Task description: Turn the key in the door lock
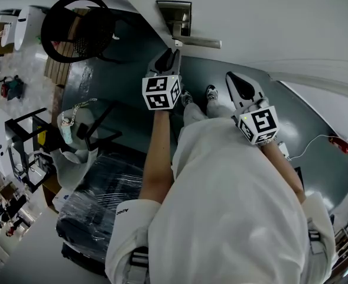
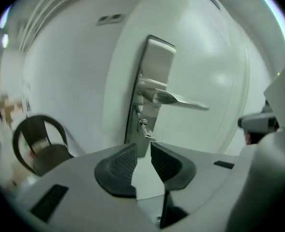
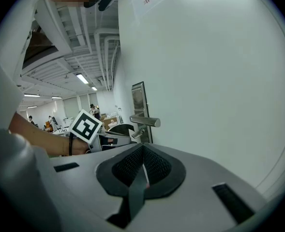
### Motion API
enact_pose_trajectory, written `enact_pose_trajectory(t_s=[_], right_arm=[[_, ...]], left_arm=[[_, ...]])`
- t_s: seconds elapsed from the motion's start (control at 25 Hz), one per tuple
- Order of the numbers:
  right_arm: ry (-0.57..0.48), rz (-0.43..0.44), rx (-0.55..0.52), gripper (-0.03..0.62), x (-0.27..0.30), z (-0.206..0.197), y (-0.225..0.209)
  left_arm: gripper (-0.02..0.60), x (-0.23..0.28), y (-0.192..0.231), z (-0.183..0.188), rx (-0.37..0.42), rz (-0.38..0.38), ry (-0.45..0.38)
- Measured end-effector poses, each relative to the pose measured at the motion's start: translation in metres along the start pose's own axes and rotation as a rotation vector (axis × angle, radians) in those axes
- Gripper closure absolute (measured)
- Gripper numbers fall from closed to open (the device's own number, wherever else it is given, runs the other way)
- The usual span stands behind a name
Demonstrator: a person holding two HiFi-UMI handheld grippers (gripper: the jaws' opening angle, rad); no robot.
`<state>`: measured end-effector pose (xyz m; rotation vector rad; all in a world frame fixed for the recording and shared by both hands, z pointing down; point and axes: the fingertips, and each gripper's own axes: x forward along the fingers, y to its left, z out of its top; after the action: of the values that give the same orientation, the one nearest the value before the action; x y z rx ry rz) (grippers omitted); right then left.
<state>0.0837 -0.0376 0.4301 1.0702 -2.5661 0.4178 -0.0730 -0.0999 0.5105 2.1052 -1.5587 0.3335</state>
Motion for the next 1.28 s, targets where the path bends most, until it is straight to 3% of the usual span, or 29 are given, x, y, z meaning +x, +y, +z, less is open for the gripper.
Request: enact_pose_trajectory(t_s=[0.12, 0.2, 0.28, 0.36, 0.48, 0.64, 1.04, 1.16, 1.28], right_arm=[[-0.001, 0.003, -0.001, 0.597, -0.002, -0.001, 0.002], [0.001, 0.003, 0.002, 0.597, -0.002, -0.003, 0.002], [0.002, 0.0, 0.006, 0.597, -0.003, -0.004, 0.002], [0.002, -0.002, 0.007, 0.598, -0.004, -0.004, 0.002], [0.002, -0.011, 0.01, 0.598, -0.007, -0.006, -0.001], [-0.001, -0.029, 0.016, 0.599, -0.01, -0.005, -0.007], [-0.001, -0.041, 0.027, 0.598, -0.013, -0.007, -0.014], [0.001, -0.039, 0.028, 0.597, -0.013, -0.008, -0.014], [0.0, -0.041, 0.027, 0.597, -0.011, -0.009, -0.014]], left_arm=[[0.488, -0.001, -0.001, 0.004, 0.484, 0.19, 0.011], [0.488, 0.001, -0.009, 0.002, 0.775, 0.264, 0.032], [0.485, 0.005, -0.015, 0.0, 0.968, 0.31, 0.05], [0.482, 0.01, -0.02, 0.0, 1.066, 0.336, 0.035], [0.477, 0.02, -0.026, -0.004, 1.106, 0.316, 0.04], [0.477, 0.026, -0.018, 0.0, 1.122, 0.363, 0.059], [0.483, 0.03, -0.021, 0.002, 1.172, 0.373, 0.037], [0.491, 0.03, -0.02, 0.003, 1.134, 0.346, 0.024], [0.494, 0.03, -0.019, 0.003, 1.03, 0.326, 0.024]])
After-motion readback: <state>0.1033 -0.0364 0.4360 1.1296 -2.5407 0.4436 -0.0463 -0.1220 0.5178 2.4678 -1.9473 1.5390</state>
